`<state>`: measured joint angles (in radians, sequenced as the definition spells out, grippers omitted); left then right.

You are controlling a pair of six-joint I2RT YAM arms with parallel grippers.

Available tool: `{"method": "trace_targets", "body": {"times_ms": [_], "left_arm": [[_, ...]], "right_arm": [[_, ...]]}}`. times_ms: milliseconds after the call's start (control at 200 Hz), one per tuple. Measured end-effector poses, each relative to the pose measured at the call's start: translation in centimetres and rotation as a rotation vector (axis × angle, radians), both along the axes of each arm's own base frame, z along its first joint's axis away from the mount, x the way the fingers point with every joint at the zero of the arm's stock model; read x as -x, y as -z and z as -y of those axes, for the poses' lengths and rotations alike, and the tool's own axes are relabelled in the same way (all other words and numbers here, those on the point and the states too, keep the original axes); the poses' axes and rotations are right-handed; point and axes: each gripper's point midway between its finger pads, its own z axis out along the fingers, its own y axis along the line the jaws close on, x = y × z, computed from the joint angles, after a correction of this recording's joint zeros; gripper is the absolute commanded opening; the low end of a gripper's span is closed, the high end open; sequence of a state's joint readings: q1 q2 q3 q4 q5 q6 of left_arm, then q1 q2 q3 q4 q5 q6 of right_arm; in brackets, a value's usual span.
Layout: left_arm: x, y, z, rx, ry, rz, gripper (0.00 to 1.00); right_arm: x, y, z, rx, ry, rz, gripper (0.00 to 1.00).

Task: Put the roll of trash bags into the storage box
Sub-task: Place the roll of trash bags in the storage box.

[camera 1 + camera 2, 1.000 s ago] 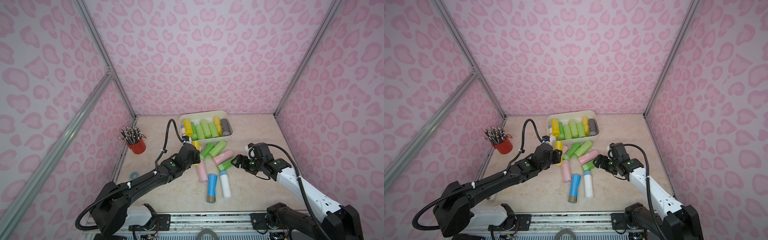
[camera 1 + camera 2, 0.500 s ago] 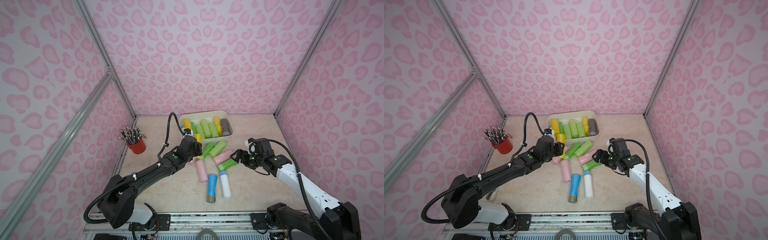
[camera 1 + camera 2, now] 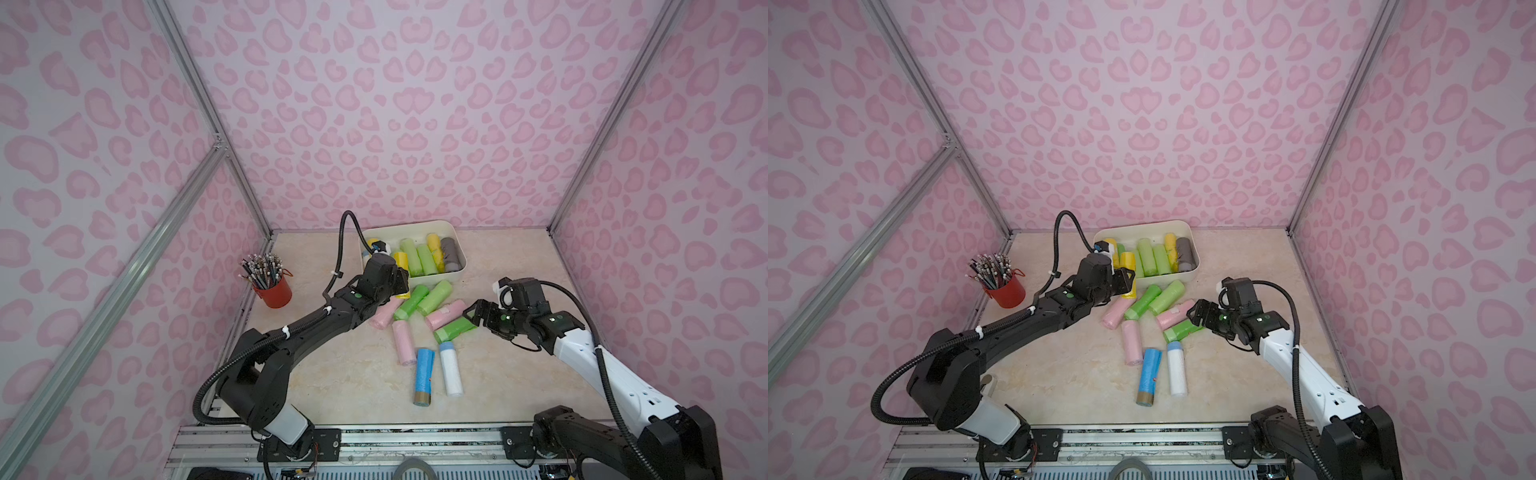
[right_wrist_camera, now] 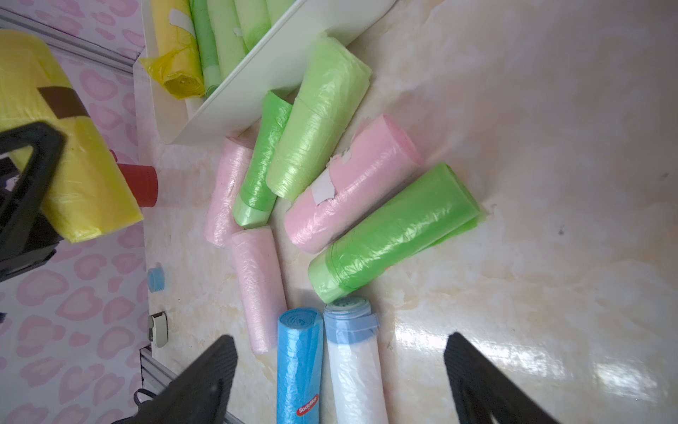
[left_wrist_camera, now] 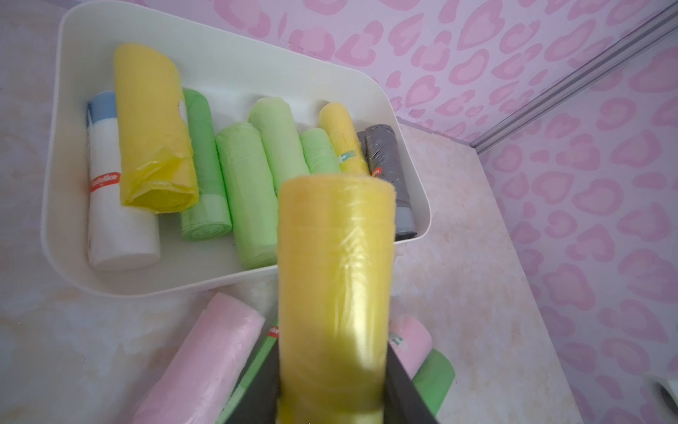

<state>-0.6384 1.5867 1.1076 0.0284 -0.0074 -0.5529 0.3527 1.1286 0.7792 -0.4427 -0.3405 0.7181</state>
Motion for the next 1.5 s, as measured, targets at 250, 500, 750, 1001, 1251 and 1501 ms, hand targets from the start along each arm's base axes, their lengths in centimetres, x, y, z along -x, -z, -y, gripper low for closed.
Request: {"method": "trace_targets", "body": {"times_ms": [250,500,750,1001,1251,1501], "left_arm": [[-3.8,0.4,-1.1,0.003,-0.043,0.000,0.33],[-6.0,1.0,-0.6,0.002,-0.028,-0.005,0.32],[-9.7,1.5,-1.1,0.007,-0.052,-0.005,0.32],[-12.4,2.7,-0.9,0.009,-0.060,-0.020,0.32],[-14.3,5.4,-0.9,-0.019,-0.072,-0.058,0.32],[-15.5,8.3,-1.0,-0.053,-0.085,-0.105,0.32]], "right_arm": [[0.2,0.2,0.3,0.000,0.010,-0.002,0.90],[0.1,0.6,0.8,0.003,0.026,-0.014,0.90],[0.1,0.4,1.0,0.000,0.033,-0.004,0.90],[0.3,0.6,1.4,0.000,0.045,-0.004,0.90],[0.1,0.8,1.5,0.011,0.052,-0.019,0.90],[0.0,0.7,1.7,0.014,0.059,-0.019,0.90]]}}
